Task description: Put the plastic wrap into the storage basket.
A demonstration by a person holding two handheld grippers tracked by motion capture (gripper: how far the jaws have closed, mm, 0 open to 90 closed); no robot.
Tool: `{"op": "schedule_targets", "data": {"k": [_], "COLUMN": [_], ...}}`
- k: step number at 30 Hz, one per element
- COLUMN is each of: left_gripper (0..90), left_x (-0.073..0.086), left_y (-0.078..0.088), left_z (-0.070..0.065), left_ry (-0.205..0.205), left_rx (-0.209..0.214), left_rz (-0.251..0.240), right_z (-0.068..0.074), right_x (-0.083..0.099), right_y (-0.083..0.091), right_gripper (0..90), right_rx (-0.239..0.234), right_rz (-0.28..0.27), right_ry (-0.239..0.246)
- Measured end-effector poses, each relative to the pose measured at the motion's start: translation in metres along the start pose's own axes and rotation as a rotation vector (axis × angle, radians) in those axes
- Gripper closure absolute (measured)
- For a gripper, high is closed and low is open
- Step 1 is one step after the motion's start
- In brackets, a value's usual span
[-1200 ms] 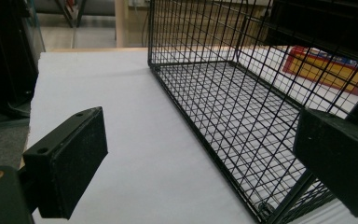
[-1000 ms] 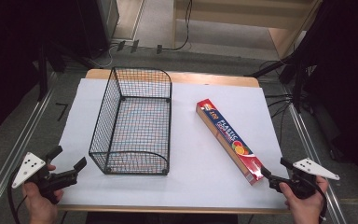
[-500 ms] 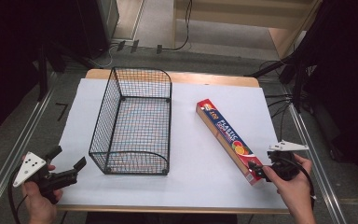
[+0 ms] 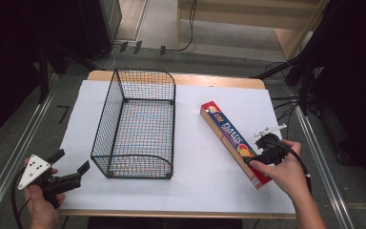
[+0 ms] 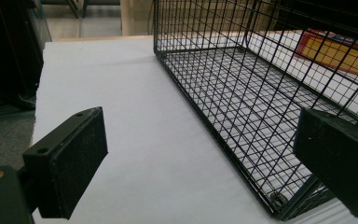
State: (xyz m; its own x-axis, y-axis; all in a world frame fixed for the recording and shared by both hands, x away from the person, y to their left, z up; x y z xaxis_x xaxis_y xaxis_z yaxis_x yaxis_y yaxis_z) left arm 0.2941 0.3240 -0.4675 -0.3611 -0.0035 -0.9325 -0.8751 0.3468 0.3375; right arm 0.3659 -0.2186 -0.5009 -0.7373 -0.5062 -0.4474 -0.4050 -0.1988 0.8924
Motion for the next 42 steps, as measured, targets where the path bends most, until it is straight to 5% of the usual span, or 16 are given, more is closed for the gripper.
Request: {"op": "schedule_targets", "data": {"k": [12, 23, 42], "left_gripper": [3.5, 3.4, 3.4], "left_x": [0.000, 0.000, 0.000], "left_y": [-0.001, -0.001, -0.002], "left_z": [0.000, 0.000, 0.000], "left_ry": [-0.002, -0.006, -0.008], "left_rx": [-0.001, 0.003, 0.006], "left_rz": [0.006, 0.005, 0.006], "right_z": [0.014, 0.013, 0.013], "right_x": [-0.015, -0.034, -0.049], "right_y": [-0.022, -0.039, -0.055], "right_gripper": [25.3, 36.7, 36.7], "right_rx": [-0.055, -0.026, -0.037], "right_rz": [0.113, 0.158, 0.281], "right_ry": [0.015, 0.012, -0.004]}}
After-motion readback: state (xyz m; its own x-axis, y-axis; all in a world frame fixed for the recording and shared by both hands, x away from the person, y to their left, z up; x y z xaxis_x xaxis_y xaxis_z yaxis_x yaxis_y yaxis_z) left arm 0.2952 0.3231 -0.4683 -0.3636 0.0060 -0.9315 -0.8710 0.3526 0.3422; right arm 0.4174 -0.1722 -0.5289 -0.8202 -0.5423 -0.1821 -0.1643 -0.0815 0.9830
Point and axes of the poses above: each handheld gripper's, and its own axes: y roughly backward along the jaws, x roughly out of its underside, z roughly to its left, the point moved 10 cm from there along -y, roughly forward along the jaws, and after that the axes turned 4 degrees about y, right-handed, at the moved point
